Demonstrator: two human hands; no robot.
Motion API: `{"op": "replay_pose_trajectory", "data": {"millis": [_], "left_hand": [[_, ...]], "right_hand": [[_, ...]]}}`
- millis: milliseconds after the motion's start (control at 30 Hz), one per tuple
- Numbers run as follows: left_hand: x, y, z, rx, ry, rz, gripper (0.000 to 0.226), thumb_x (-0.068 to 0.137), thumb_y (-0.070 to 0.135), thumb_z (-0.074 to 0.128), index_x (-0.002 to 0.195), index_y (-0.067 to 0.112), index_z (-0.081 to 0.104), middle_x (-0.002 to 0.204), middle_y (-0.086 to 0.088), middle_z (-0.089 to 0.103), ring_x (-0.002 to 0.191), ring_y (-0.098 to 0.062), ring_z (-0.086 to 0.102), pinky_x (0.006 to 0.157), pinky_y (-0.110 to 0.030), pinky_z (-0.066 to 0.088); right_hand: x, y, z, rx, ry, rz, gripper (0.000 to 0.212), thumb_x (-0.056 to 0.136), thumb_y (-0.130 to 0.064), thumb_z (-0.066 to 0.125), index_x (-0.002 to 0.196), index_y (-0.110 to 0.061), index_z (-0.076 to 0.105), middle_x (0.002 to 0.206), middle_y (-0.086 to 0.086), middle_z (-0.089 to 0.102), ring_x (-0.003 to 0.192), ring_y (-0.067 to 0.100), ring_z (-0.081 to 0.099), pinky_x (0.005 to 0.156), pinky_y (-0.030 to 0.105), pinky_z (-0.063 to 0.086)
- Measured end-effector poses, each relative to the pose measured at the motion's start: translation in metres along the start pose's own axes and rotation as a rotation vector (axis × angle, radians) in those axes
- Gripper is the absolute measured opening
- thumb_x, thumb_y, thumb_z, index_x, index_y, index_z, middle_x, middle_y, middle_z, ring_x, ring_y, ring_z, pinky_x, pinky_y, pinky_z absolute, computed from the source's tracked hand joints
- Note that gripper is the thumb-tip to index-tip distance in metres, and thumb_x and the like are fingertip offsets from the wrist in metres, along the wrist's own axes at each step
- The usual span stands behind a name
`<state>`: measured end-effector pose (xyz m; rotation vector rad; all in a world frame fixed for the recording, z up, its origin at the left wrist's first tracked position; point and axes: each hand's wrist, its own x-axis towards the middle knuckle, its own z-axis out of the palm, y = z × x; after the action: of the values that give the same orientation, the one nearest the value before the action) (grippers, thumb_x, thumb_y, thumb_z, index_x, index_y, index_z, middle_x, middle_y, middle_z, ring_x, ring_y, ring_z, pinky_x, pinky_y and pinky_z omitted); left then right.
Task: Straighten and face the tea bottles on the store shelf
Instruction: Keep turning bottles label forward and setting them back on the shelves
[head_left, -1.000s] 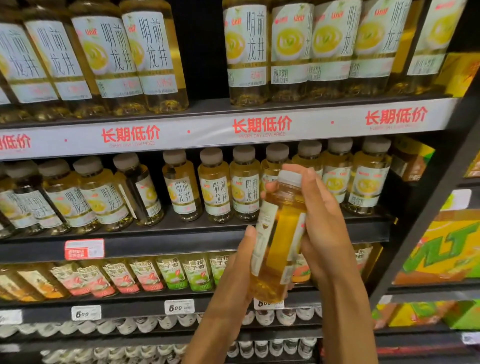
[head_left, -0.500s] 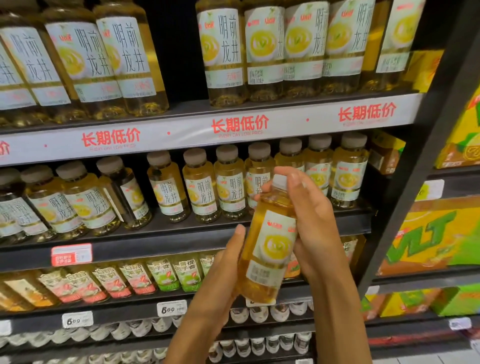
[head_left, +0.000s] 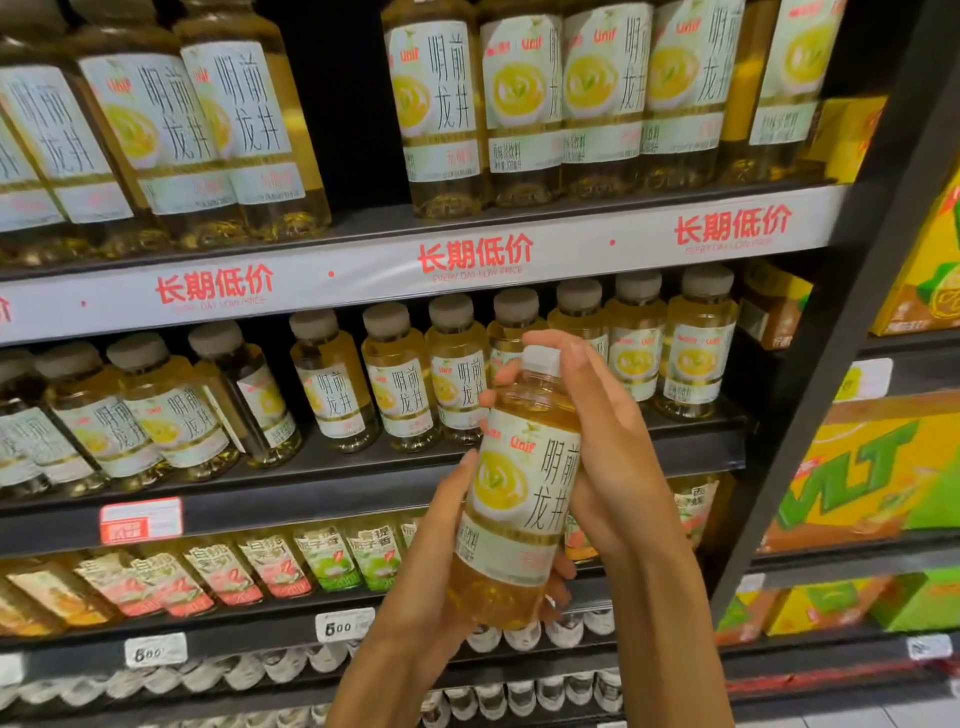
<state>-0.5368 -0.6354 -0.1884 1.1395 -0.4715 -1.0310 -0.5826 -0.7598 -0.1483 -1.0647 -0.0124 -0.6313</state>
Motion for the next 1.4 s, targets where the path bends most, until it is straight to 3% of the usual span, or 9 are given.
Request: {"op": "replay_pose_trajectory", "data": {"millis": [167,300,500,733,833,1000,1200,1300,1400], "left_hand": [[0.001,0.014,0.000,0.258,0.220,0.112,0.069,0.067,0.080,0.040,0.103,0.032,0.074,0.111,0.003,0.072,0.106,-0.015,0.067,0.101,-0.044,0.046],[0.000,0.018,0.003,0.349,0.218,0.201,0.067,0.067,0.073,0.040,0.103,0.025,0.071,0.096,0.006,0.076,0.091,-0.008,0.071,0.076,-0.024,0.055],[-0.001,0.015,-0.009,0.137,0.123,0.106,0.063,0.074,0.069,0.043,0.100,0.021,0.074,0.083,-0.016,0.073,0.066,-0.027,0.069,0.057,-0.033,0.055],[-0.002,0.015,-0.008,0.346,0.262,0.119,0.070,0.067,0.072,0.036,0.102,0.025,0.073,0.096,0.003,0.076,0.096,-0.013,0.070,0.095,-0.038,0.051],[-0.004,0.013,0.000,0.432,0.267,0.166,0.072,0.066,0.073,0.033,0.104,0.024,0.071,0.092,0.006,0.076,0.089,-0.007,0.070,0.078,-0.019,0.055],[-0.005,0.010,0.001,0.385,0.263,0.174,0.067,0.069,0.075,0.034,0.098,0.027,0.072,0.089,0.002,0.076,0.086,-0.012,0.072,0.082,-0.031,0.054],[-0.012,0.011,-0.005,0.265,0.054,0.007,0.069,0.071,0.075,0.037,0.099,0.025,0.075,0.083,-0.015,0.074,0.071,-0.026,0.071,0.063,-0.033,0.057],[-0.009,0.012,-0.005,0.372,0.163,0.104,0.061,0.069,0.077,0.036,0.099,0.039,0.073,0.098,0.002,0.076,0.092,-0.014,0.071,0.086,-0.034,0.054],[-0.011,0.017,-0.001,0.475,0.170,0.185,0.051,0.072,0.075,0.035,0.097,0.048,0.070,0.097,0.021,0.073,0.091,0.006,0.067,0.070,-0.009,0.050]], "right_hand": [[-0.001,0.002,0.002,-0.088,0.105,-0.090,0.034,0.085,-0.044,0.057,0.107,-0.019,0.062,0.093,0.004,0.072,0.087,0.021,0.069,0.076,0.031,0.057],[0.002,0.004,0.004,-0.069,0.133,-0.079,0.035,0.080,-0.045,0.055,0.107,-0.022,0.063,0.097,0.003,0.074,0.087,0.017,0.070,0.071,0.027,0.057],[0.009,0.005,0.005,0.091,0.002,0.062,0.043,0.085,-0.046,0.048,0.119,-0.022,0.060,0.107,0.011,0.071,0.096,0.027,0.069,0.082,0.039,0.056],[0.005,0.013,0.007,-0.060,0.108,-0.048,0.034,0.085,-0.044,0.052,0.106,-0.020,0.062,0.088,0.007,0.070,0.083,0.024,0.069,0.075,0.037,0.058],[0.003,0.011,0.006,-0.097,0.125,-0.046,0.032,0.084,-0.044,0.052,0.105,-0.023,0.064,0.090,0.006,0.071,0.086,0.023,0.069,0.075,0.034,0.058],[0.004,0.009,0.002,0.026,0.073,0.021,0.036,0.080,-0.042,0.056,0.106,-0.019,0.064,0.090,0.008,0.072,0.090,0.026,0.069,0.081,0.039,0.057],[0.003,0.008,0.005,0.114,0.077,0.011,0.033,0.083,-0.041,0.055,0.097,-0.013,0.063,0.077,0.009,0.068,0.077,0.024,0.069,0.073,0.036,0.058],[0.001,0.006,0.006,0.065,0.125,-0.046,0.033,0.081,-0.045,0.058,0.094,-0.016,0.064,0.073,0.004,0.067,0.073,0.020,0.067,0.069,0.033,0.057],[0.000,0.004,0.006,-0.060,0.191,-0.104,0.035,0.080,-0.048,0.059,0.097,-0.017,0.064,0.077,0.002,0.069,0.075,0.017,0.067,0.067,0.029,0.056]]}}
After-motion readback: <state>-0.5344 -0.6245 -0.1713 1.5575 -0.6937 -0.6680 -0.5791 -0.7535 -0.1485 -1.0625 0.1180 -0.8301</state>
